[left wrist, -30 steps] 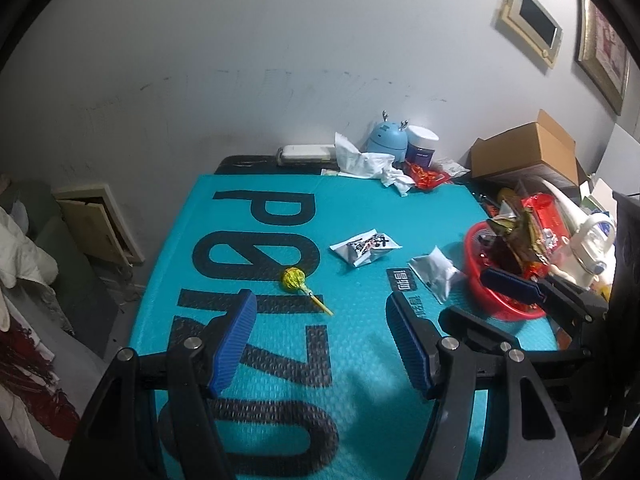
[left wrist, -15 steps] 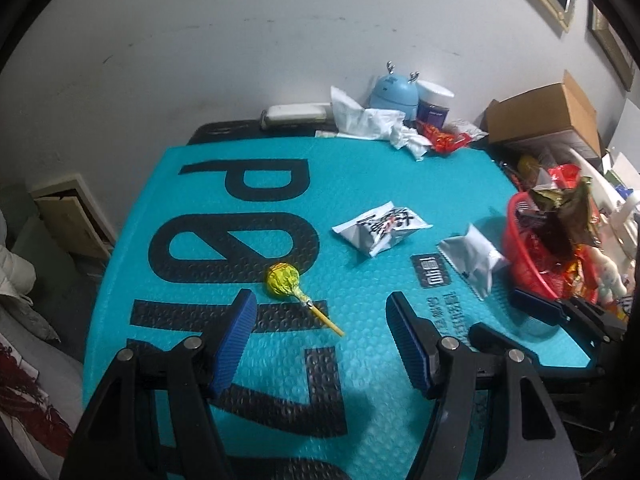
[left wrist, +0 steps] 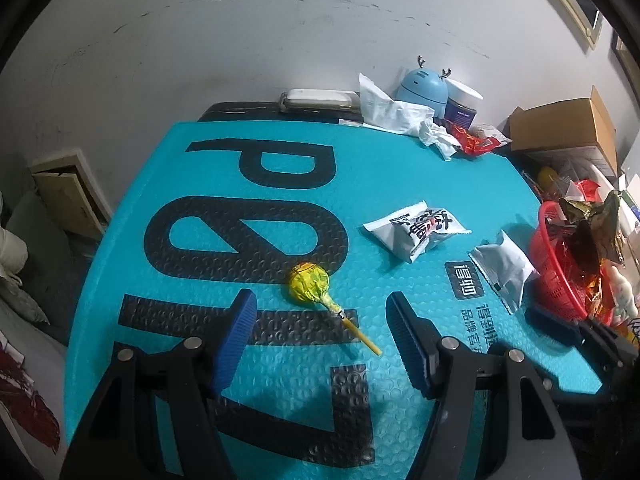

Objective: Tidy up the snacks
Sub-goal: 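Lower the left tool onto the yellow lollipop and close it, then lift the lollipop with the left tool while the right tool grasps the white crumpled bag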

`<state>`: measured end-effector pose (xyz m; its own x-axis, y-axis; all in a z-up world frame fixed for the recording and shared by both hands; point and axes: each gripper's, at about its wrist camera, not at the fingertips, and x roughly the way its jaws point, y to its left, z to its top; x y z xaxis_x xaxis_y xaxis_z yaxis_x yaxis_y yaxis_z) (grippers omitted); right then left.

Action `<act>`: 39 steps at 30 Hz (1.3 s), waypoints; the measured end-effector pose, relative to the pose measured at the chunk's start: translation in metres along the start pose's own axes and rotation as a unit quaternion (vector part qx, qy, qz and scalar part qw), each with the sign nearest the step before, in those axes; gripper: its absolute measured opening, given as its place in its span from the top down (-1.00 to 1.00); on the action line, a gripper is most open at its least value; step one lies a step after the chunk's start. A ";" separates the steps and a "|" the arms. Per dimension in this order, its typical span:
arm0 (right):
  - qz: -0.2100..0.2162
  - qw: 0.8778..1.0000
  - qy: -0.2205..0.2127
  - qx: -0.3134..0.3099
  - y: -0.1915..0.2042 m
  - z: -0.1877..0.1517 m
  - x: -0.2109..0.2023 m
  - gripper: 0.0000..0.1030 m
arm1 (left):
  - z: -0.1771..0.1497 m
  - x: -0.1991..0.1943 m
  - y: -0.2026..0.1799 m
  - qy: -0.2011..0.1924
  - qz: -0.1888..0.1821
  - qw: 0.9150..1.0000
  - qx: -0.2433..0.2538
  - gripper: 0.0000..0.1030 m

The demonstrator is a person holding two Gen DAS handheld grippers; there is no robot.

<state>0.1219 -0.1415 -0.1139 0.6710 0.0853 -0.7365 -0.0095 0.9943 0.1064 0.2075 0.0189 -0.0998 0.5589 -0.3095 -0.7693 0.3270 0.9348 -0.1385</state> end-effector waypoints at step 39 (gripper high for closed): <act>-0.048 0.987 -0.033 0.153 -0.060 0.020 0.040 0.95 | 0.001 0.039 0.007 0.020 -0.023 1.000 -0.008 0.51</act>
<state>0.1646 -0.1994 -0.1365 0.7044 -0.0223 -0.7095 0.2733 0.9310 0.2420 0.2322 0.0128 -0.1306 0.5129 -0.3461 -0.7856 0.3393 0.9223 -0.1849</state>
